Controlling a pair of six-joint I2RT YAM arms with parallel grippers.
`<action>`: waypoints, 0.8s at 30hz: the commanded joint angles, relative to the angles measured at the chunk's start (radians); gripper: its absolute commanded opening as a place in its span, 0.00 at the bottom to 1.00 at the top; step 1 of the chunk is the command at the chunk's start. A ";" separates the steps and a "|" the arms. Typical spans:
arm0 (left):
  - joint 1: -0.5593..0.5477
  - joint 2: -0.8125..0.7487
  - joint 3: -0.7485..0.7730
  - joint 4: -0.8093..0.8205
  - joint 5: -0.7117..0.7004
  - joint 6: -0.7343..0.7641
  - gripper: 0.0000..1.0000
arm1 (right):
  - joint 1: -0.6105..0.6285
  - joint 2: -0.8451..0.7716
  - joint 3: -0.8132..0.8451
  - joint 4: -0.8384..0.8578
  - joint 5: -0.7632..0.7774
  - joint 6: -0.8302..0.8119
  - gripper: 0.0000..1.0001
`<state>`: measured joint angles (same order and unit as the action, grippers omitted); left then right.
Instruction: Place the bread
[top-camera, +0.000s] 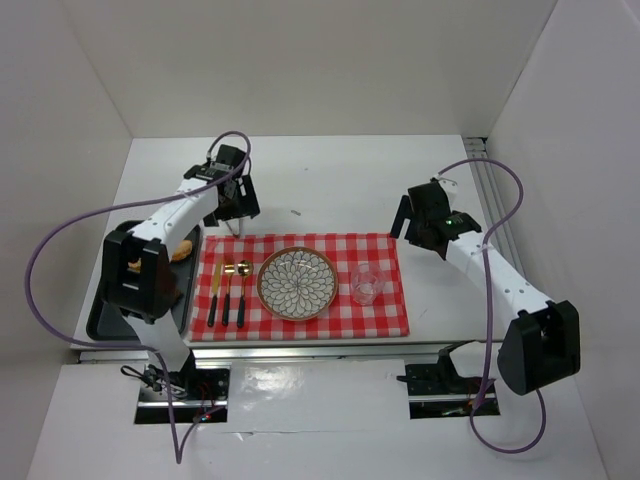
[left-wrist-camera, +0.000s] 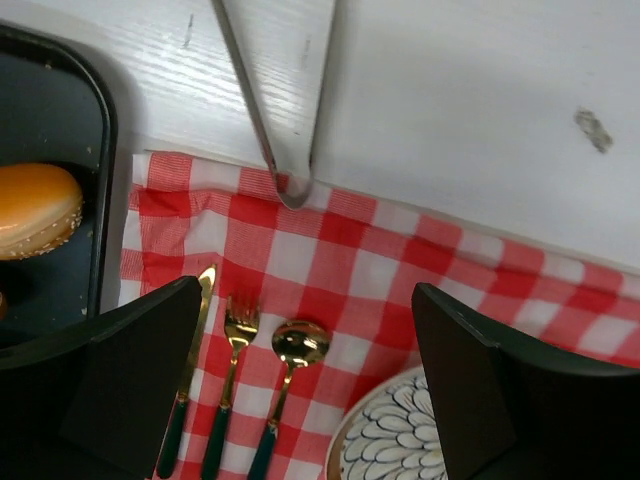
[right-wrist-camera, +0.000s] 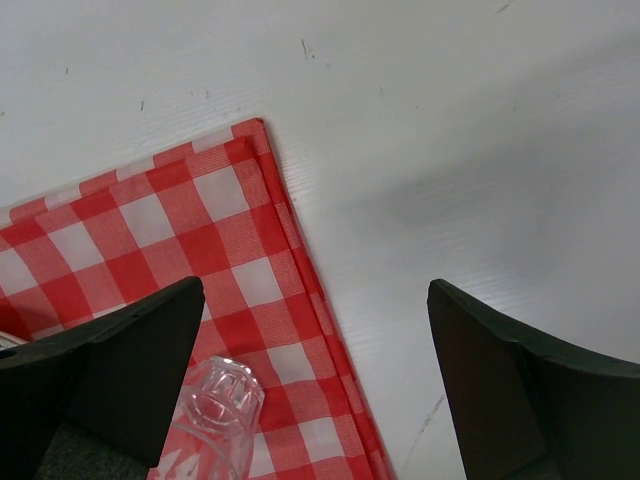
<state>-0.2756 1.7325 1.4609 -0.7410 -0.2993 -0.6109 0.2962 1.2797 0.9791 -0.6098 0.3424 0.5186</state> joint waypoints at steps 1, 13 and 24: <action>0.050 0.056 0.029 0.014 -0.005 -0.046 1.00 | -0.005 -0.019 -0.010 0.048 0.001 -0.005 1.00; 0.148 0.340 0.219 0.017 0.095 -0.069 1.00 | -0.005 -0.019 -0.011 0.039 0.001 -0.014 1.00; 0.205 0.513 0.398 -0.049 0.063 -0.069 1.00 | -0.014 -0.019 -0.002 0.028 -0.010 -0.014 1.00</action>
<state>-0.0875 2.2036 1.7863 -0.7551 -0.2157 -0.6624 0.2916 1.2778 0.9737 -0.6033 0.3275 0.5072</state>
